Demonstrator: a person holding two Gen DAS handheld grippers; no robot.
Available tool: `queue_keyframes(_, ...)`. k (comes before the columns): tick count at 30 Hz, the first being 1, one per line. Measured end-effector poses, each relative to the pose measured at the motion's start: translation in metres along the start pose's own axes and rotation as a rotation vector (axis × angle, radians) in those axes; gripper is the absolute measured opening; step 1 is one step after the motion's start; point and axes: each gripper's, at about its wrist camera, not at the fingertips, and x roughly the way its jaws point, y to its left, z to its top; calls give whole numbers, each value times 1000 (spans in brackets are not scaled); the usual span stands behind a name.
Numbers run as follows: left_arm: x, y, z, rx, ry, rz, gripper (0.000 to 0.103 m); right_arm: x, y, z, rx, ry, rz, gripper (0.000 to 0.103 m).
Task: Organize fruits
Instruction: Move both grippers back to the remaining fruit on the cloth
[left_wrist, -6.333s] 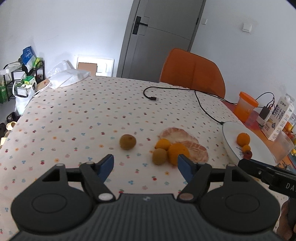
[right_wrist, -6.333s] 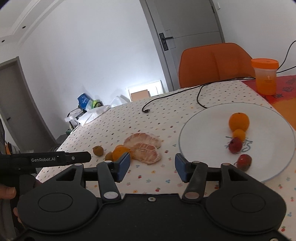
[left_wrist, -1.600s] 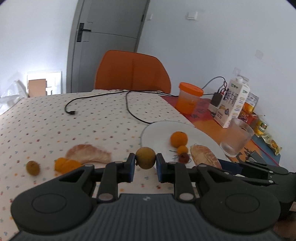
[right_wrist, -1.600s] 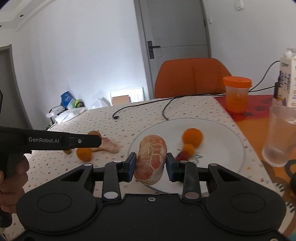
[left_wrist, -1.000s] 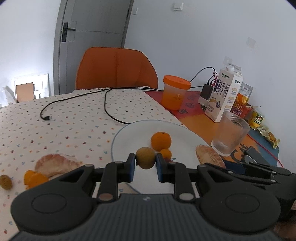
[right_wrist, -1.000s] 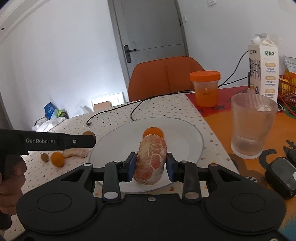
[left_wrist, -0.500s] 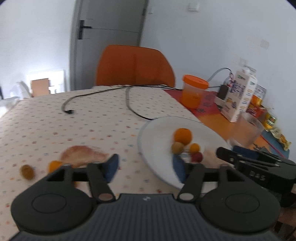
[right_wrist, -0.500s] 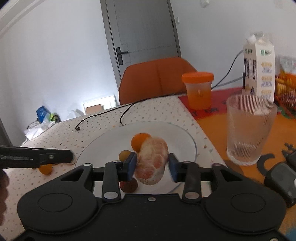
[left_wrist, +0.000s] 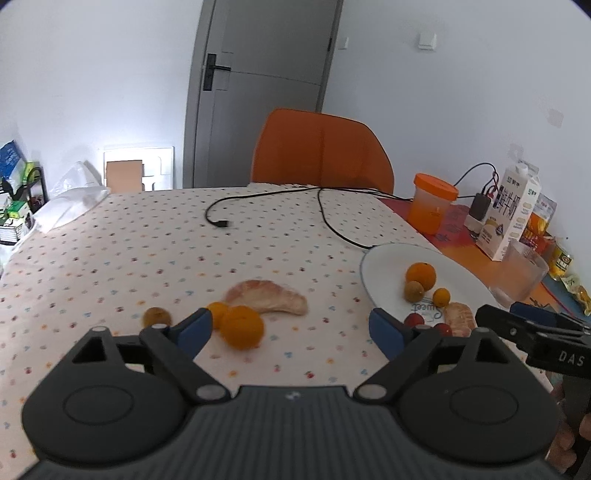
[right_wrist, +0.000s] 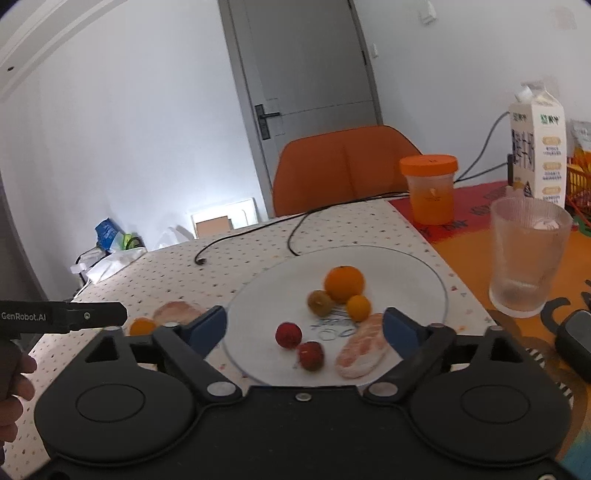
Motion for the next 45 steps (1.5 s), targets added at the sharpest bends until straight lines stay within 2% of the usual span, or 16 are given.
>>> queue_keyframes(15, -27, 39, 1, -23, -27, 23, 93, -2, 43, 8, -19, 34, 164, 97)
queue_keyframes(22, -27, 65, 3, -86, -18, 30, 93, 7, 63, 11, -66, 41, 200, 97)
queue_keyframes(31, -20, 88, 3, -145, -40, 87, 89, 25, 81, 9, -76, 81, 238, 82)
queue_keyframes(36, -8, 96, 2, -167, -19, 98, 80, 38, 95, 8, -90, 102, 251, 69)
queue_keyframes(42, 8, 101, 2, -171, 6, 94, 68, 55, 106, 7, -99, 130, 275, 67)
queue_keyframes(45, 18, 103, 3, -174, 27, 83, 56, 65, 109, 7, -101, 148, 278, 64)
